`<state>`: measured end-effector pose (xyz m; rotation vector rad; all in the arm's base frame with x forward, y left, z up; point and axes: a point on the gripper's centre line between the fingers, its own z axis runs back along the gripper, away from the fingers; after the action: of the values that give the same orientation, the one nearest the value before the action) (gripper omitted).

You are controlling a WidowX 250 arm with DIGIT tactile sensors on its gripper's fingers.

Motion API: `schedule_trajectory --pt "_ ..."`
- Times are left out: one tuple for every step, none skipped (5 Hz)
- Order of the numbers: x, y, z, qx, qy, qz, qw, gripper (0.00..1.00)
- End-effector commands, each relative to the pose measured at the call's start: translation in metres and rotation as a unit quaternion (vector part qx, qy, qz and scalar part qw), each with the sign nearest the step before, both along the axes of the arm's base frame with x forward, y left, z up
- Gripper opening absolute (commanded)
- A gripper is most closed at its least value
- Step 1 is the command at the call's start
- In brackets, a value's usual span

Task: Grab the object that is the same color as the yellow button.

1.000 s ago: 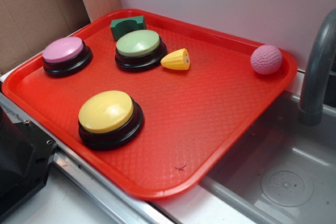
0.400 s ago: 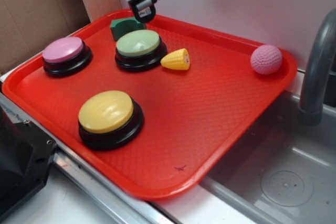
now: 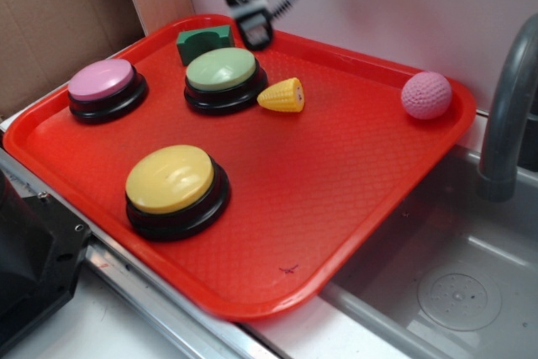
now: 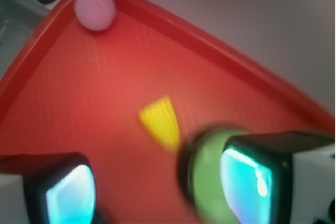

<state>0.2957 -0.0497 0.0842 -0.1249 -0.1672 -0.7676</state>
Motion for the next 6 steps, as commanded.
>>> schedule_trajectory --pt "0.014 -0.021 -0.03 -0.007 -0.07 -0.113 0.991 1.0" --pt "0.009 -0.015 -0.03 0.015 -0.082 -0.118 0.989 1.0" --pt "0.005 -0.013 -0.025 0.011 -0.076 -0.114 0.99 1.0" --pt "0.002 -0.01 -0.032 0.024 -0.07 -0.11 0.991 1.0" --pt "0.005 -0.013 -0.044 0.025 -0.062 -0.123 0.99 1.0" --pt "0.006 -0.019 -0.05 0.032 -0.067 -0.118 0.99 0.0"
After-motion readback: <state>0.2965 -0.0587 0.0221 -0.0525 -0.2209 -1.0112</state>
